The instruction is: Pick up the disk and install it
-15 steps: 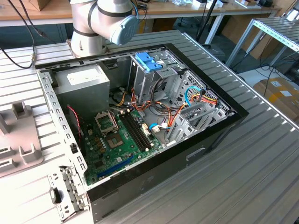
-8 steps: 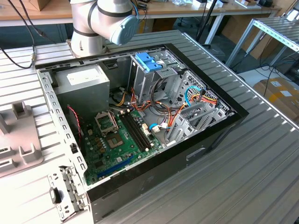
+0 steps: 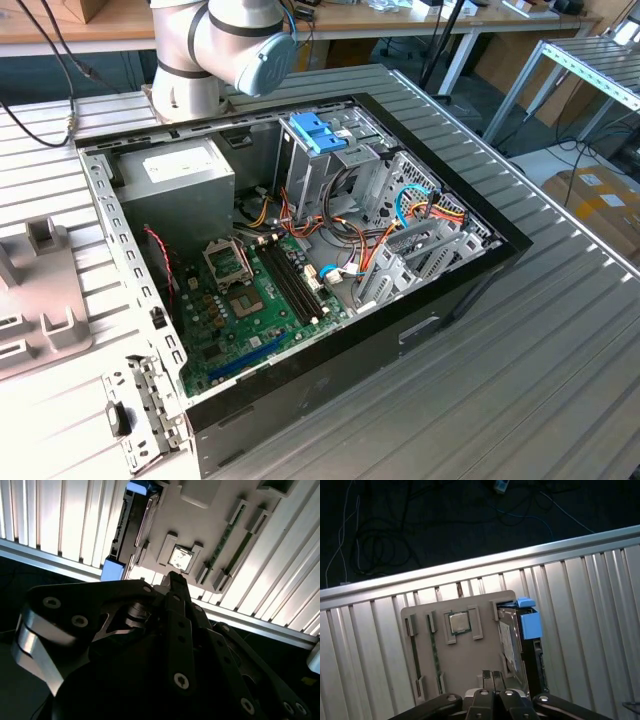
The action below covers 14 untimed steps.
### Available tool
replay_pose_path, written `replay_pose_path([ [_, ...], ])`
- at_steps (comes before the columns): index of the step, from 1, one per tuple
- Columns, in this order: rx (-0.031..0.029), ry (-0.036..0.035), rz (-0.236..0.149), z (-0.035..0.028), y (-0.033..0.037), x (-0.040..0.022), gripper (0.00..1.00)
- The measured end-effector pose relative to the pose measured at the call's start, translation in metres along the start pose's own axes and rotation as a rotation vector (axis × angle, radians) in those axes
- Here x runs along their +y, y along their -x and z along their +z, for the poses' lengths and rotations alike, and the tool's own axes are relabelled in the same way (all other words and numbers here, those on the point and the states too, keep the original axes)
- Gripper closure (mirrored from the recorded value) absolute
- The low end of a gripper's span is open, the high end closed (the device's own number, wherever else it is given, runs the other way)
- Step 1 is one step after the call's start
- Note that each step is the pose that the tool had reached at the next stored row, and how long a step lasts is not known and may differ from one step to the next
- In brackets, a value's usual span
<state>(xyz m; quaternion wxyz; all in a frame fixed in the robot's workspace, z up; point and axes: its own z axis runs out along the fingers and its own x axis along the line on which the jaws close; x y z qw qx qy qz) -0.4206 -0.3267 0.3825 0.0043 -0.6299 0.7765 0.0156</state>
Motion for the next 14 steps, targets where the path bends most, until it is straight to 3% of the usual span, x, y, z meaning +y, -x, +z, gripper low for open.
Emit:
replay_pose_path([
  [14, 0.0013, 0.0019, -0.072, 0.0000, 0.0000, 0.0000, 0.89],
])
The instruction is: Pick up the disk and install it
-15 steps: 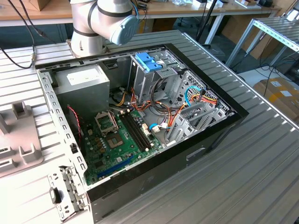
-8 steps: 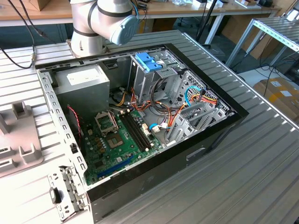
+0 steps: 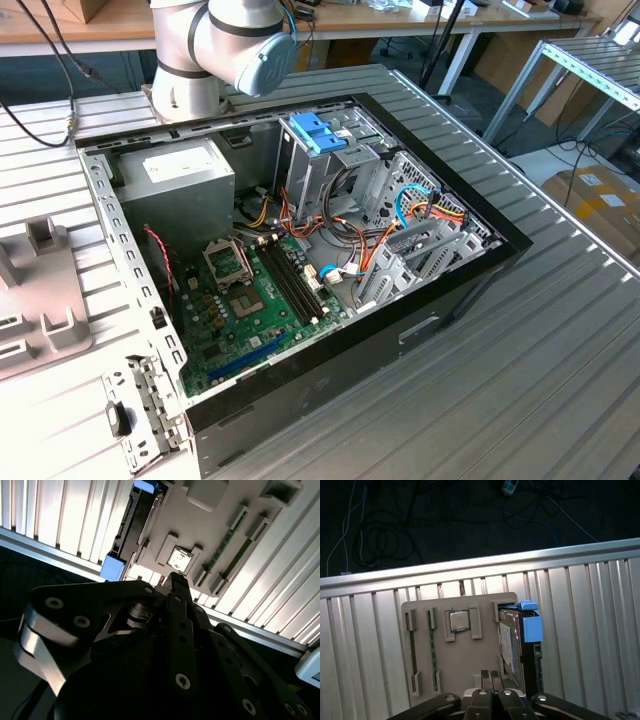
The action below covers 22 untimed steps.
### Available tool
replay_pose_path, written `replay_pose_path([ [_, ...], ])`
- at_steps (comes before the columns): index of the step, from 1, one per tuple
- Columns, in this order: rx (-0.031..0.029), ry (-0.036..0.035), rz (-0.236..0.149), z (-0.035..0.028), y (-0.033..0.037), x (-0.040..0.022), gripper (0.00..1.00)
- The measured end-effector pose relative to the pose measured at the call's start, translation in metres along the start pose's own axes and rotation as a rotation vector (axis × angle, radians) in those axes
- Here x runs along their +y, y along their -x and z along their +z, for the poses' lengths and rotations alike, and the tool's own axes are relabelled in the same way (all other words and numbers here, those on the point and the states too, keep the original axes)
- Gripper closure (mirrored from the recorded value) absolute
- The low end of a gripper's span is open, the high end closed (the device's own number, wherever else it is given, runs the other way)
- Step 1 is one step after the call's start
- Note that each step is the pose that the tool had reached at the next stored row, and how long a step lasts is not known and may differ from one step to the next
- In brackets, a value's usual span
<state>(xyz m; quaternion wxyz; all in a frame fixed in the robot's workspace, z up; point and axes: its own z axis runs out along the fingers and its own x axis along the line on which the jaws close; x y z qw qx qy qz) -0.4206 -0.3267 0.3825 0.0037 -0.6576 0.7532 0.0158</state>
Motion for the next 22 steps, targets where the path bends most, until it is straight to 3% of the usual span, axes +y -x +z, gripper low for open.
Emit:
replay_pose_path([
  [22, 0.0023, 0.0032, -0.122, 0.0000, 0.0000, 0.0000, 0.89],
])
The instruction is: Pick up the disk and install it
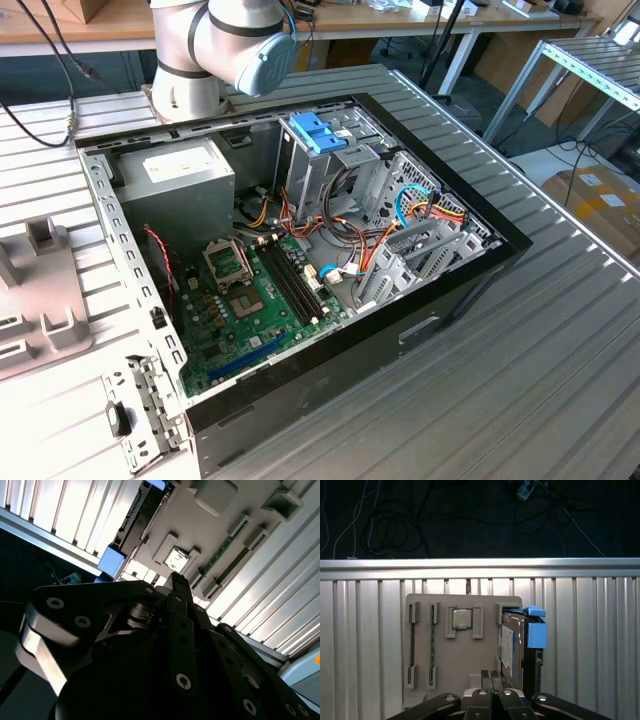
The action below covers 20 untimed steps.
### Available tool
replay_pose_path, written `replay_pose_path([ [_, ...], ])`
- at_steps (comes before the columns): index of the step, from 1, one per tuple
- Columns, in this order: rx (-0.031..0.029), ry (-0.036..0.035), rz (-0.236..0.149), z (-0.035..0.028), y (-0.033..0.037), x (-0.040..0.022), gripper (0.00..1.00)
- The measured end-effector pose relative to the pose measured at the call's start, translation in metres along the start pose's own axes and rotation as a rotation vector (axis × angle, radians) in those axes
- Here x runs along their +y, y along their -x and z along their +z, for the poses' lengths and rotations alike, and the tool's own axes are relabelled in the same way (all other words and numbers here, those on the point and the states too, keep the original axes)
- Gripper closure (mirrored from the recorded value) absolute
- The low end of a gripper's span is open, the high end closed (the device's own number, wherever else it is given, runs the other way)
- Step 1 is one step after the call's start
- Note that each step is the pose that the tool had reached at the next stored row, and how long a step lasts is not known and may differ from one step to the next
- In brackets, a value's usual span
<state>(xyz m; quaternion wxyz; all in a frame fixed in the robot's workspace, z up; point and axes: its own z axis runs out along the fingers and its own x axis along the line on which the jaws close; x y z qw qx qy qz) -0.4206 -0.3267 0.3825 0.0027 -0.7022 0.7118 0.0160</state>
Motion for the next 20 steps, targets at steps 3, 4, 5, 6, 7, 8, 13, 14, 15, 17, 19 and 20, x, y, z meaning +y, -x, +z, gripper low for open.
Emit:
replay_pose_path([
  [3, 0.0001, 0.0000, -0.001, 0.0000, 0.0000, 0.0000, 0.89],
  [4, 0.0001, 0.0000, -0.001, 0.0000, 0.0000, 0.0000, 0.89],
  [5, 0.0000, 0.0000, -0.001, 0.0000, 0.0000, 0.0000, 0.89],
  [6, 0.0000, 0.0000, -0.001, 0.0000, 0.0000, 0.0000, 0.89],
  [7, 0.0000, 0.0000, -0.001, 0.0000, 0.0000, 0.0000, 0.89],
  [8, 0.0000, 0.0000, -0.001, 0.0000, 0.0000, 0.0000, 0.89],
  [13, 0.0001, 0.0001, -0.001, 0.0000, 0.0000, 0.0000, 0.64],
  [14, 0.0001, 0.0001, -0.001, 0.0000, 0.0000, 0.0000, 0.64],
  [15, 0.0001, 0.0000, -0.002, 0.0000, 0.0000, 0.0000, 0.64],
  [17, 0.0000, 0.0000, -0.002, 0.0000, 0.0000, 0.0000, 0.56],
  [19, 0.0001, 0.0000, -0.002, 0.0000, 0.0000, 0.0000, 0.56],
  [20, 0.0001, 0.0000, -0.002, 0.0000, 0.0000, 0.0000, 0.56],
])
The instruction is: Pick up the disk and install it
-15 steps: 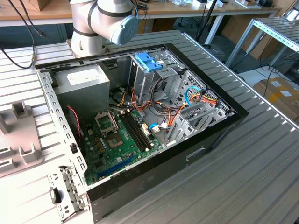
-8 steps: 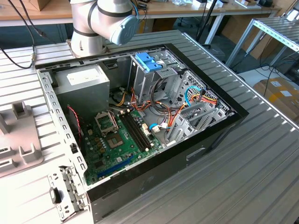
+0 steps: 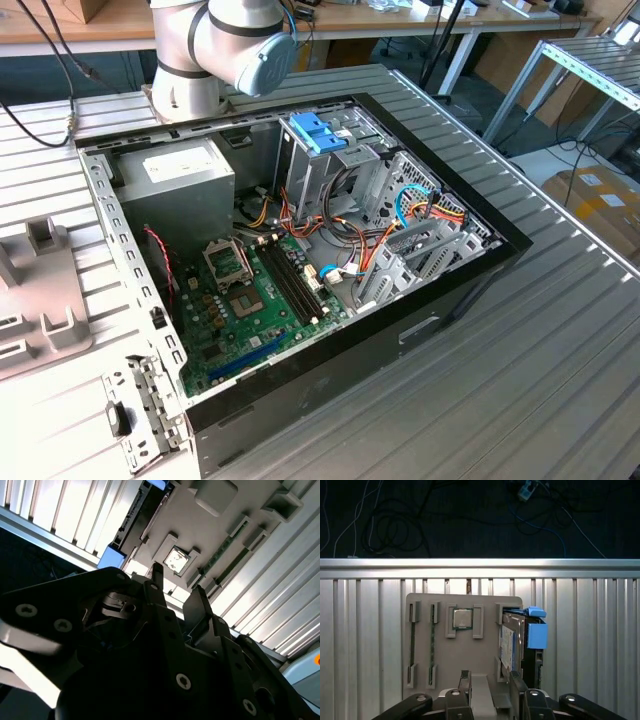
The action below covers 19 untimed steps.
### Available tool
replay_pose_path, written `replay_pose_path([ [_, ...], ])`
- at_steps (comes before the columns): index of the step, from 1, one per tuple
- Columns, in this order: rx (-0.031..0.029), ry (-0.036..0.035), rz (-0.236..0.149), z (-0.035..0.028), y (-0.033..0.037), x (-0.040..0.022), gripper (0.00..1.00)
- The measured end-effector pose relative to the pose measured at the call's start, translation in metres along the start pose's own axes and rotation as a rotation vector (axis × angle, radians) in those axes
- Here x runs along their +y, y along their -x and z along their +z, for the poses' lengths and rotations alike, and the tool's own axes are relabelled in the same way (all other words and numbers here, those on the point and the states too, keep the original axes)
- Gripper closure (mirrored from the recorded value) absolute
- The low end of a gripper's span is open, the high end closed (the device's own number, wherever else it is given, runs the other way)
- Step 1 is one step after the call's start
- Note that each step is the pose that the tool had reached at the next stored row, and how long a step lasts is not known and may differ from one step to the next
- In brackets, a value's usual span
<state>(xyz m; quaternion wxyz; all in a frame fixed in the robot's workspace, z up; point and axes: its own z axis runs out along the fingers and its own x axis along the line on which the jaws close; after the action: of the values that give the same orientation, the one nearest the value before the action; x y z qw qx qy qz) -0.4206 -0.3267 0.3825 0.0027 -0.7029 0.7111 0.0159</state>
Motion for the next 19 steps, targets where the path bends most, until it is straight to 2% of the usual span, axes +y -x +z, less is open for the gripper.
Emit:
replay_pose_path([
  [13, -0.0013, -0.0004, 0.014, 0.0009, 0.0032, 0.0015, 0.56],
  [16, -0.0015, -0.0006, 0.031, 0.0014, 0.0036, 0.0017, 0.56],
  [19, -0.0024, -0.0018, 0.070, 0.0024, 0.0037, 0.0018, 0.56],
])
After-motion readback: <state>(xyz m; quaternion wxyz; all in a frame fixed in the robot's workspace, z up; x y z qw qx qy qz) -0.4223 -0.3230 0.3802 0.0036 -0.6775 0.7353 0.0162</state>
